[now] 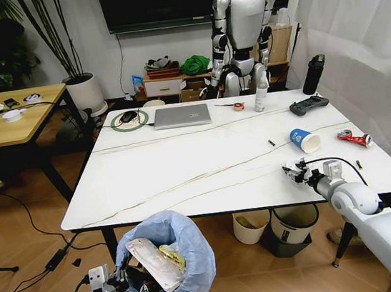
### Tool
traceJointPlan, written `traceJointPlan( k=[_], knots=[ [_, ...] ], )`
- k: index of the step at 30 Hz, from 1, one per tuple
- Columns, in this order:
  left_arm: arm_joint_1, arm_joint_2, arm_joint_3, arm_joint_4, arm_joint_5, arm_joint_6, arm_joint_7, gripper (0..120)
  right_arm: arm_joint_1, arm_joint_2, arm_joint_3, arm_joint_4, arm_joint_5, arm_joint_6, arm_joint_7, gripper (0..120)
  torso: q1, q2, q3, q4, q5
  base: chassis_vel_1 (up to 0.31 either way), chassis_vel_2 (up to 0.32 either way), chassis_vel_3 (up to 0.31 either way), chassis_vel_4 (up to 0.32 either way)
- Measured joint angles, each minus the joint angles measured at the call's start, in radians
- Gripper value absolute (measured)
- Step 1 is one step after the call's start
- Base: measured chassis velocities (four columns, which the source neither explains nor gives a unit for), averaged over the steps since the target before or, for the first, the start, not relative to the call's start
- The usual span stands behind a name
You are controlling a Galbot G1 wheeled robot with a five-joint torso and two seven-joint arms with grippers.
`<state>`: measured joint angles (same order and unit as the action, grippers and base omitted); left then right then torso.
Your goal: Pick up the trash bin and place the trash from the table into it.
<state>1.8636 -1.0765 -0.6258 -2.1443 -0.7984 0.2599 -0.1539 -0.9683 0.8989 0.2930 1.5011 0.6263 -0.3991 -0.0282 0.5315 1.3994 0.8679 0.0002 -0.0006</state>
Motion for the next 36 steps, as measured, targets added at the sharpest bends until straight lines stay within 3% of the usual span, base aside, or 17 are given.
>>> traceJointPlan(
  k=[9,17,25,31,36],
  knots=[
    [-0.001,0.003,-0.001,0.002,-0.002,0.000,0.000,0,-0.012,-0.005,-0.010,0.037,0.004,0.000,-0.001,3,0.000,0.000,0.000,-0.0002,0.0007,0.000,0.000,0.000,0.000],
    [-0.001,0.003,-0.001,0.003,-0.003,-0.001,0.000,0,-0.051,-0.014,0.009,0.149,0.062,0.000,-0.012,0,0.000,0.000,0.000,0.0002,0.0010,0.000,0.000,0.000,0.000],
    [-0.001,0.001,0.002,0.003,-0.003,-0.001,0.000,0,-0.123,-0.042,0.013,0.390,0.208,0.054,-0.059,0,0.000,0.000,0.000,-0.0001,0.0004,0.000,0.000,0.000,0.000],
    [-0.008,0.003,0.007,0.010,-0.004,-0.001,0.000,0,-0.121,-0.045,-0.169,0.584,0.341,0.169,-0.146,0,0.000,0.000,0.000,-0.0001,0.0004,0.000,0.000,0.000,0.000],
    [-0.003,-0.002,0.001,0.005,-0.004,-0.001,0.001,0,-0.020,-0.020,-0.451,0.670,0.415,0.216,-0.178,0,0.000,0.000,0.000,0.0002,0.0003,0.000,0.000,0.000,0.000]
  ],
)
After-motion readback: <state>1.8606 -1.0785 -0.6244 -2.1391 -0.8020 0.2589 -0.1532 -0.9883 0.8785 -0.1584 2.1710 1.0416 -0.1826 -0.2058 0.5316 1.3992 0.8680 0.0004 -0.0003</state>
